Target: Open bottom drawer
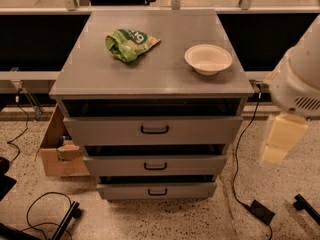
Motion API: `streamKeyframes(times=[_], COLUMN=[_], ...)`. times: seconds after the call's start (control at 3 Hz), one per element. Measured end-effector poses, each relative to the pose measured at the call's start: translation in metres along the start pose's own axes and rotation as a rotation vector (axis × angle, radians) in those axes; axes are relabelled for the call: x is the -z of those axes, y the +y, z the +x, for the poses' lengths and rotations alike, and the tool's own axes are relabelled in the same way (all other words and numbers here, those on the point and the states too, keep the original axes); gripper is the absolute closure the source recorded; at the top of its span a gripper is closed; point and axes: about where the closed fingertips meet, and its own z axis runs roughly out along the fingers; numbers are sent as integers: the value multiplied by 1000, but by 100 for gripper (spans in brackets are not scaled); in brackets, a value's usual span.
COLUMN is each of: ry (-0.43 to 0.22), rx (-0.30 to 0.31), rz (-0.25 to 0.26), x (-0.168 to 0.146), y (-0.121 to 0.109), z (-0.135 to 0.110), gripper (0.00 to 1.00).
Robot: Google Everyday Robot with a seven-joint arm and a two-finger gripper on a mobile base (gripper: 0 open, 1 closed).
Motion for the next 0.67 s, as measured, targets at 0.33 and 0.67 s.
streamKeyframes(times=[0.33,0.67], ry=[63,95], rx=[-15,-35], rz=[-31,-58], x=[-55,-104], y=[35,67], z=[16,34], gripper=[0,0])
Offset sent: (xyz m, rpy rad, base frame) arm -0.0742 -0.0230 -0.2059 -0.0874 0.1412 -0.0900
